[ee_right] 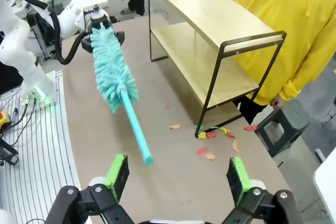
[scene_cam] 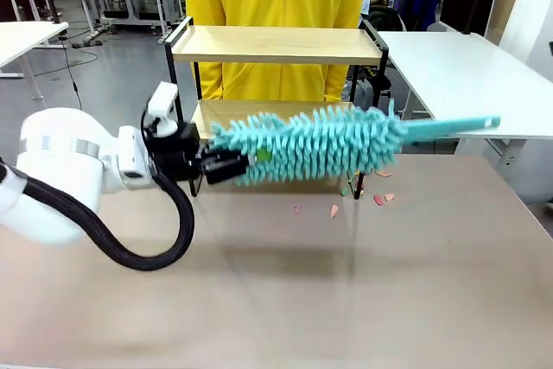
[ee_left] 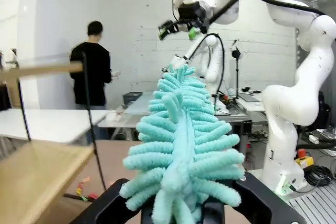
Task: Clean the shelf.
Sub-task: Hand the Duster back to the human.
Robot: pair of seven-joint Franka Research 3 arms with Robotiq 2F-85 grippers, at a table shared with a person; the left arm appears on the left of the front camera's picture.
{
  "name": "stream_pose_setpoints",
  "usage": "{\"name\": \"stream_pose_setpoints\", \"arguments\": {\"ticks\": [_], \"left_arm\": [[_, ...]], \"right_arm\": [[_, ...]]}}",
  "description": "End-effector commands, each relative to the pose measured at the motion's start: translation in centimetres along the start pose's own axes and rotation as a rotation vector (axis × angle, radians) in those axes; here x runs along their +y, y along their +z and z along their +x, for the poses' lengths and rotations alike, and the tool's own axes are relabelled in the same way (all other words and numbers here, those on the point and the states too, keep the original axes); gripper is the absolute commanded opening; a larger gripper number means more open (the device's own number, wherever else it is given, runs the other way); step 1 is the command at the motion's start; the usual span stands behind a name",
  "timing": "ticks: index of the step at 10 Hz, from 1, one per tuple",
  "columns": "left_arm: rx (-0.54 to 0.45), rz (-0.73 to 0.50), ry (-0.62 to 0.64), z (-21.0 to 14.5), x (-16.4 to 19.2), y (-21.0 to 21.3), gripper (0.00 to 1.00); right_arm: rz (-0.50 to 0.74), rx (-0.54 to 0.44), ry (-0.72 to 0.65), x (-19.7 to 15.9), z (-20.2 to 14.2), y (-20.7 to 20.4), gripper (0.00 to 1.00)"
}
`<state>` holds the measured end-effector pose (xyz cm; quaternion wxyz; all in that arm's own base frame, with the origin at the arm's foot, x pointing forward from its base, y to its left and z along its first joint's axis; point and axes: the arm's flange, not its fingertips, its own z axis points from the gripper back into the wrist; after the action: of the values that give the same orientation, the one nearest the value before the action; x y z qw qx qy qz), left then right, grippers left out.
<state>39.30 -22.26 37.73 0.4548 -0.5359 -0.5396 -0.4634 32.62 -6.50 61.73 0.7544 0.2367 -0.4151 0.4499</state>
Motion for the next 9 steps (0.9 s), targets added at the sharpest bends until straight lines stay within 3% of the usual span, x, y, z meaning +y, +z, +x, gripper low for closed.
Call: {"name": "stream_pose_setpoints", "arguments": {"ticks": [1,2,6,9], "left_arm": [[0.070,0.149,-0.099,8.4,-0.5,-1.4,0.18],[0.053,0.217,-0.127,13.0,-0.2,-1.4,0.18],[0.133,0.730,-0.231,25.5,-0.1,2.8,0.18],[0.115,1.095,-0.335,30.7,-1.6,10.3,0.18]], "right_arm": [[-0.001,-0.012,0.002,-0.2,0.2,0.3,1.00],[-0.001,-0.012,0.002,-0.2,0.2,0.3,1.00],[-0.001,-0.012,0.002,-0.2,0.2,0.3,1.00],[-0.001,-0.012,0.002,-0.2,0.2,0.3,1.00]]}}
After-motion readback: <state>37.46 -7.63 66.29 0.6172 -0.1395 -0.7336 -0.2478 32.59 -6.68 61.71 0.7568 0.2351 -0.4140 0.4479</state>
